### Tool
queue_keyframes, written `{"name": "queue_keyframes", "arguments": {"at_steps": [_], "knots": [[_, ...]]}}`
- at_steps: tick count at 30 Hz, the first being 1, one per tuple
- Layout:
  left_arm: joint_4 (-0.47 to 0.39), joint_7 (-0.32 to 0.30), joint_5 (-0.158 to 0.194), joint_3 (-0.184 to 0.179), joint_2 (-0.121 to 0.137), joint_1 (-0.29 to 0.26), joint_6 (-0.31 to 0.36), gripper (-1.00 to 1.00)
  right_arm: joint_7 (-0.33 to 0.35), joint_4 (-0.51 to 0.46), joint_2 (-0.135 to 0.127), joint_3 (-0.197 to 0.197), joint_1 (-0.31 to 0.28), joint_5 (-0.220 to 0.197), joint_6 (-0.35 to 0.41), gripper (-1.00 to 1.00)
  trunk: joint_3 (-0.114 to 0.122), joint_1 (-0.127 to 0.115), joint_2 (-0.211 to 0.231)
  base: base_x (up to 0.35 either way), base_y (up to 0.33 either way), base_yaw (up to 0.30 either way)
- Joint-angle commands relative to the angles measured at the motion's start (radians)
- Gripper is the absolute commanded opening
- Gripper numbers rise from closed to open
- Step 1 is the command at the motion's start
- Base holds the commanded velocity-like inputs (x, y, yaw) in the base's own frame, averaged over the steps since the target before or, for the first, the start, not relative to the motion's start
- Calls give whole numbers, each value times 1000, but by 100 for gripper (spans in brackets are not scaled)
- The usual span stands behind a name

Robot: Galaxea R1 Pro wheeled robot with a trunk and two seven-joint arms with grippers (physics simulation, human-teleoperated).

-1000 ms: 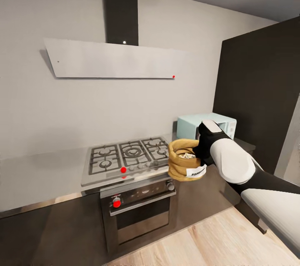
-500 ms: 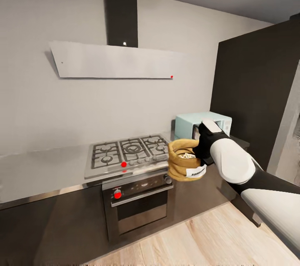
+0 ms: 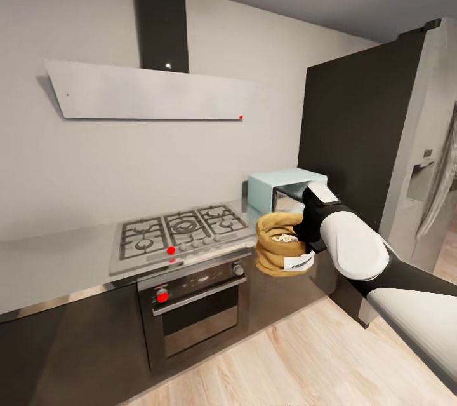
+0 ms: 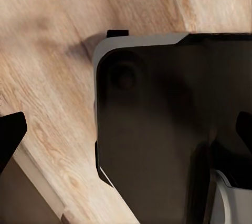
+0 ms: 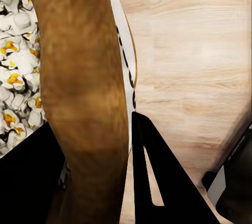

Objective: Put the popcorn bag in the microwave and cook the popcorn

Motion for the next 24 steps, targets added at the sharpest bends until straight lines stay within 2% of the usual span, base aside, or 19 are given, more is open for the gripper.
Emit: {"name": "queue_keyframes", "arguments": {"at_steps": [1, 24], "knots": [[-3, 0, 0, 1, 0, 0, 6, 100, -6, -2, 0, 3, 0, -6, 10, -100, -2, 0, -1, 0, 0, -281], [-2, 0, 0, 1, 2, 0, 6, 100, -5, -2, 0, 2, 0, -6, 10, -100, -2, 0, -1, 0, 0, -280]]}}
